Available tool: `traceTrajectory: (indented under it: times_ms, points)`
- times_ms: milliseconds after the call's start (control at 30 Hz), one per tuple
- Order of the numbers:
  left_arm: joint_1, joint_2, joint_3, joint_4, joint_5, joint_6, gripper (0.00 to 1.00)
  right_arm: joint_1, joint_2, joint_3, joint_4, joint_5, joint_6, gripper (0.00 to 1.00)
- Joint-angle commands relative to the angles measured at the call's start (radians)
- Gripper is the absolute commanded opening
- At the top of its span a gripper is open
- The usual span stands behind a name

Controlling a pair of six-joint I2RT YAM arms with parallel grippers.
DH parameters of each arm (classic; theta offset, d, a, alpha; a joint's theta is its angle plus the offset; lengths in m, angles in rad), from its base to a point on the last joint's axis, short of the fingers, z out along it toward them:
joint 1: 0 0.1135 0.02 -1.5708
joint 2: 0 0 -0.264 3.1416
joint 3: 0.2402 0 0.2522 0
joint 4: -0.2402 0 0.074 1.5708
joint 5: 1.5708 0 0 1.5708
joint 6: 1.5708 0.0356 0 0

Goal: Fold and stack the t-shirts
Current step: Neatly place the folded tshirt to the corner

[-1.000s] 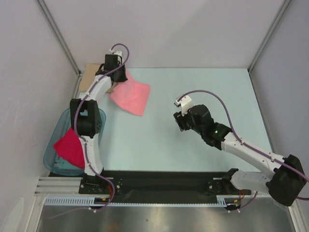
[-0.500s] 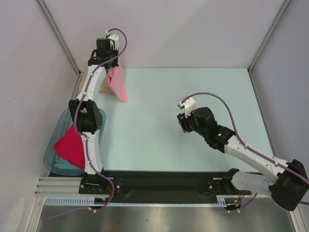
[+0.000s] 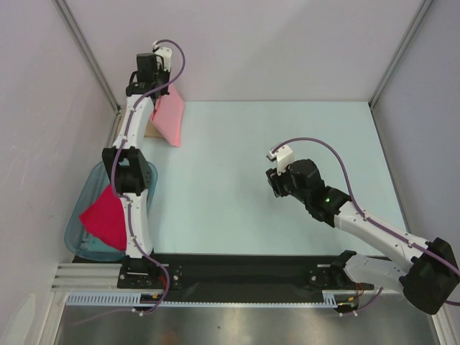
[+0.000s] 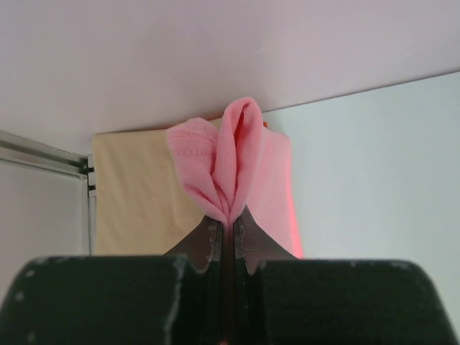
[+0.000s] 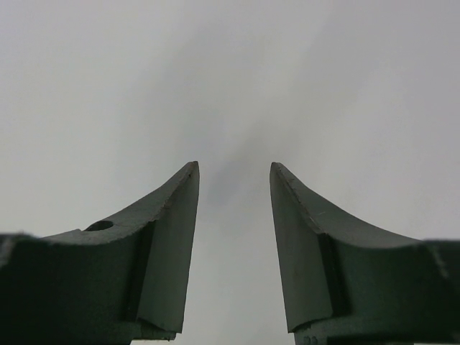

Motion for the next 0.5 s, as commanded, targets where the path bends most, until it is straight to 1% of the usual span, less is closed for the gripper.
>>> traceTrajectory:
  times_ms: [0,167,200,267,467]
  points:
    - [0.026,-0.002,0.084,0.085,0.003,0.034,0.0,-0.006,-0.011,-0.001,0.026,-0.003,0.011,0.48]
    - [0.043,-0.005,0.085,0.134,0.014,0.025,0.0,-0.006,0.003,-0.001,0.028,-0.009,0.016,0.48]
    - [0.07,-0.003,0.088,0.14,0.04,0.022,0.0,-0.006,0.003,-0.001,0.025,-0.009,0.016,0.48]
    - [0.083,0.003,0.088,0.148,0.049,0.01,0.0,-0.006,0.008,0.002,0.024,-0.005,0.017,0.48]
    - [0.095,0.035,0.087,0.208,0.104,-0.012,0.0,-0.006,0.017,0.003,0.029,0.001,0.017,0.47]
